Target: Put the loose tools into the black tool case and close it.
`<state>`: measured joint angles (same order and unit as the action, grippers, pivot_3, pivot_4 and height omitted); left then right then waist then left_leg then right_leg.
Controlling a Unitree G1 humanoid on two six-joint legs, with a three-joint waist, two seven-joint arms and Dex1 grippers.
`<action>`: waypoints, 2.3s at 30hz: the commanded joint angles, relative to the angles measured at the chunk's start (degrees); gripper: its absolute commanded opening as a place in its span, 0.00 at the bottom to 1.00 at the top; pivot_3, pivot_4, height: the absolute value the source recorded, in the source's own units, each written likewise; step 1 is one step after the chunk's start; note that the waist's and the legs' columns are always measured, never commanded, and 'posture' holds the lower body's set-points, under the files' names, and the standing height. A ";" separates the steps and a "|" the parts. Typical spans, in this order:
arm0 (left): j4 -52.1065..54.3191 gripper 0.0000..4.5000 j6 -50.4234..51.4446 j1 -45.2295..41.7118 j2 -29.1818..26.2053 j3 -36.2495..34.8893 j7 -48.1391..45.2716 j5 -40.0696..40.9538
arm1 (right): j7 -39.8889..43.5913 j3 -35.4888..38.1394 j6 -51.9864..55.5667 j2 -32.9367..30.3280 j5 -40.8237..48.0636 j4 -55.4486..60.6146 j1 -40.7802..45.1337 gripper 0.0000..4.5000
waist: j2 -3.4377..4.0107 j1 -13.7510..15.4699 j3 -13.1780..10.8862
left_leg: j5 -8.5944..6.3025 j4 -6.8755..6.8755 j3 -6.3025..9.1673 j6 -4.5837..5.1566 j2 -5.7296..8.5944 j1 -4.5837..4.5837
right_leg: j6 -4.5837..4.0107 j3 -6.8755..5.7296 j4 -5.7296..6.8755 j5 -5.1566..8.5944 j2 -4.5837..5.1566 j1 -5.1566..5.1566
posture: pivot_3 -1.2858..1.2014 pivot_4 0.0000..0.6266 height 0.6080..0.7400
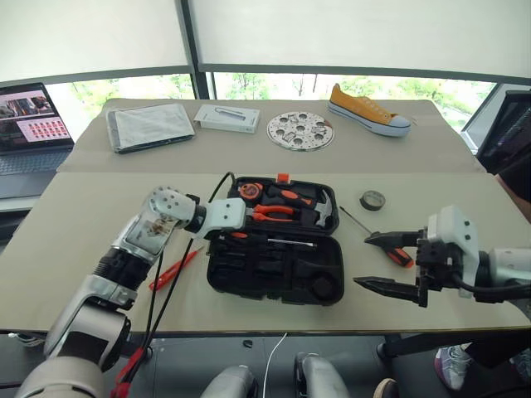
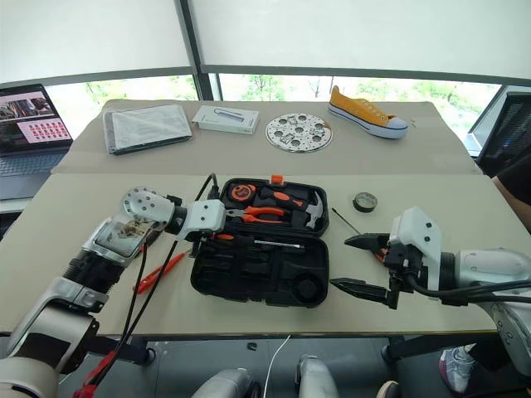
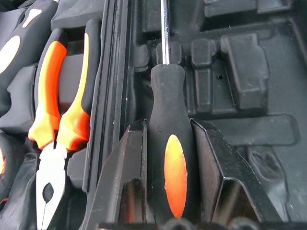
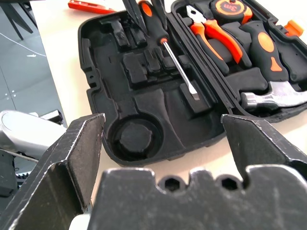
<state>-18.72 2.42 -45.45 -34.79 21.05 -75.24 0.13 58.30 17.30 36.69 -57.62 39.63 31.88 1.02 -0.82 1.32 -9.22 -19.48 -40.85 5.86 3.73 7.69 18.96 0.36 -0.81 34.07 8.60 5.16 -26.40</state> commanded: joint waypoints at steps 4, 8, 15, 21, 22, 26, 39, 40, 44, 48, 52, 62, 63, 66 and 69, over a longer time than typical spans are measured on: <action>-1.11 0.70 -0.91 -2.51 0.58 -2.36 0.72 0.51 | -0.59 2.05 0.21 0.66 2.07 2.22 0.14 1.00 | 0.00 0.10 0.00 | 0.00 -0.02 0.00 0.00 0.00 0.00 | 0.00 0.01 0.00 0.00 0.00 0.00 | 0.52 0.24 0.98; -0.59 1.00 -1.07 -2.53 0.16 -2.80 -0.96 1.39 | -1.19 2.13 0.19 0.90 2.81 2.29 0.28 1.00 | 0.00 0.10 0.00 | 0.00 -0.02 0.00 0.00 0.00 0.00 | 0.00 0.02 0.00 0.00 0.00 0.00 | 0.52 0.24 0.98; -5.80 0.75 -5.07 -4.24 3.19 -4.31 3.36 0.09 | -2.07 1.57 -0.57 1.23 2.39 1.63 0.65 1.00 | 0.00 0.34 0.00 | 0.00 -0.05 0.00 0.00 0.01 0.00 | 0.00 0.00 0.01 0.00 0.01 0.01 | 0.52 0.24 0.98; -9.48 0.22 -7.74 -4.47 4.56 -3.19 2.66 -0.73 | -2.65 1.28 -1.12 1.27 1.31 0.65 1.09 1.00 | 0.00 0.46 0.00 | 0.00 -0.07 0.00 0.00 0.00 0.01 | 0.01 0.01 0.00 -0.02 0.00 0.00 | 0.52 0.24 0.98; -9.42 0.13 -7.79 -4.33 4.72 -3.05 2.42 -0.77 | -2.74 1.29 -1.13 1.34 1.22 0.58 1.05 1.00 | 0.00 0.49 0.00 | 0.00 -0.07 0.00 0.00 0.00 0.02 | 0.01 0.01 0.01 -0.02 0.00 0.00 | 0.52 0.24 0.98; -8.62 0.01 -8.53 -3.09 4.98 -1.35 1.50 -2.13 | -3.01 1.21 -1.13 1.82 1.02 0.77 0.79 1.00 | 0.00 0.77 0.00 | 0.00 -0.10 0.00 0.01 0.01 0.04 | 0.02 0.02 0.01 -0.02 0.01 0.00 | 0.52 0.24 0.98; -11.90 0.01 -16.68 -1.76 5.07 3.00 2.49 -9.31 | -4.55 0.61 -0.79 3.10 0.06 0.56 0.54 1.00 | 0.00 0.87 0.12 | -0.01 -0.09 0.00 0.02 0.01 -0.04 | 0.02 0.05 0.01 -0.02 0.01 0.07 | 0.52 0.24 0.98; -12.41 0.01 -16.61 -2.42 5.36 2.52 2.69 -8.97 | -4.63 0.66 -0.73 3.23 -0.02 0.61 0.50 1.00 | 0.00 0.87 0.12 | -0.01 -0.09 0.00 0.02 0.01 -0.04 | 0.02 0.05 0.01 -0.02 0.01 0.08 | 0.52 0.24 0.98; -13.71 0.01 -13.35 -6.76 7.47 -1.52 2.63 -4.35 | -4.53 1.16 -0.70 3.39 -0.17 0.86 -0.22 1.00 | 0.00 0.87 0.12 | -0.01 -0.10 0.00 0.02 0.01 -0.03 | 0.03 0.04 0.02 -0.02 0.01 0.08 | 0.52 0.24 0.98; -11.75 0.01 -7.05 -9.63 8.40 -4.67 -0.98 1.02 | -4.55 1.32 -0.74 3.33 -0.30 0.55 -0.46 1.00 | -0.02 0.97 0.11 | -0.02 -0.27 0.03 0.05 0.02 0.20 | 0.07 -0.04 0.02 -0.05 -0.01 -0.06 | 0.52 0.24 0.98; -1.27 0.01 9.21 -7.62 6.18 -8.24 -6.24 10.35 | -6.95 3.45 -0.83 3.56 -3.75 -2.76 -3.04 1.00 | -0.02 0.63 0.11 | -0.05 -0.36 0.03 0.11 0.04 0.25 | 0.09 -0.05 0.03 -0.07 0.00 -0.10 | 0.52 0.24 0.98; 26.58 0.57 39.15 4.53 -3.41 -22.72 -1.28 31.60 | -10.74 16.09 -1.19 7.22 -7.51 -11.71 -13.97 1.00 | 0.05 -0.09 0.14 | -0.06 -0.29 0.01 0.10 0.01 0.16 | 0.07 0.00 0.11 -0.07 -0.22 -0.16 | 0.52 0.24 0.98; 28.09 0.64 38.71 5.81 -3.76 -23.13 -0.62 31.89 | -10.95 15.63 -1.69 7.58 -8.01 -12.83 -13.74 1.00 | 0.07 -0.14 0.15 | -0.06 -0.29 0.00 0.09 0.00 0.08 | 0.07 0.01 0.08 -0.07 -0.22 -0.09 | 0.52 0.24 0.98; 31.38 0.87 40.20 8.37 -6.15 -22.82 -2.42 34.40 | -11.76 12.09 -3.94 8.50 -10.45 -17.31 -10.52 1.00 | 0.06 -0.37 0.14 | -0.14 -0.13 -0.09 -0.08 0.02 -0.25 | 0.08 0.09 0.04 -0.06 -0.18 0.21 | 0.52 0.24 0.98; 32.68 1.00 41.32 8.88 -7.65 -22.38 -3.38 36.44 | -12.08 8.55 -5.65 9.20 -12.43 -21.48 -6.23 1.00 | 0.06 -0.67 0.14 | -0.12 -0.07 -0.12 -0.10 0.01 -0.33 | 0.08 0.12 0.10 -0.06 -0.20 0.20 | 0.52 0.24 0.98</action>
<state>11.88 43.32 -35.91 -41.45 -0.83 -77.89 34.46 46.72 26.40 33.27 -48.47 28.09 11.34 -6.82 -0.76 0.65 -9.07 -19.60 -40.90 5.74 3.62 7.69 18.62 0.43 -0.69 34.17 8.54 4.96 -26.20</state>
